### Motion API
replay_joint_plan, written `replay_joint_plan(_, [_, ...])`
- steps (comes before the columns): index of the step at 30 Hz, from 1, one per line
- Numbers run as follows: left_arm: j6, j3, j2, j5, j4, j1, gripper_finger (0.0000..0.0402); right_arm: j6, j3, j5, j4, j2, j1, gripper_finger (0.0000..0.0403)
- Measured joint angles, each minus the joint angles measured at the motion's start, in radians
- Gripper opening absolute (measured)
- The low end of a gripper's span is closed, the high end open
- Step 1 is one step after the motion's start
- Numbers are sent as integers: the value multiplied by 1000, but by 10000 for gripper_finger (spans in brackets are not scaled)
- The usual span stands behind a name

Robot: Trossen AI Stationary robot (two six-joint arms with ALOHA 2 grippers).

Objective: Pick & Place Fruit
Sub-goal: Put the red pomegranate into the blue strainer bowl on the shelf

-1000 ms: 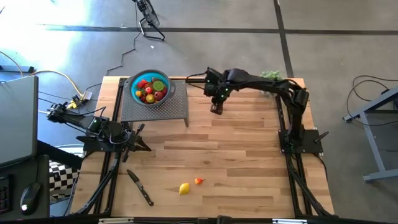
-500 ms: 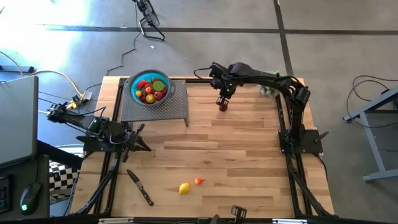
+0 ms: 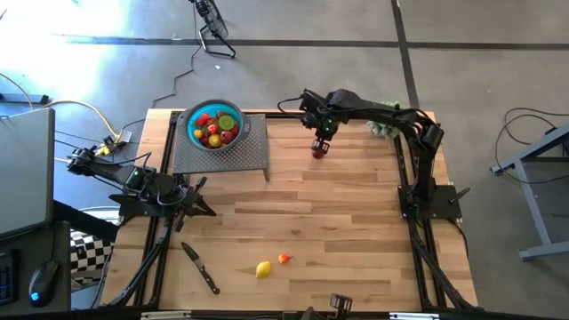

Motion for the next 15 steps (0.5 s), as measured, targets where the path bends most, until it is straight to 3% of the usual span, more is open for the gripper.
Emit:
replay_joint_plan(10, [0, 0, 0, 0, 0, 0, 0, -70, 0, -225, -135, 1, 13, 2])
replay_joint_plan(15, [1, 0, 0, 0, 0, 0, 0, -106, 0, -223, -100, 1, 31, 2])
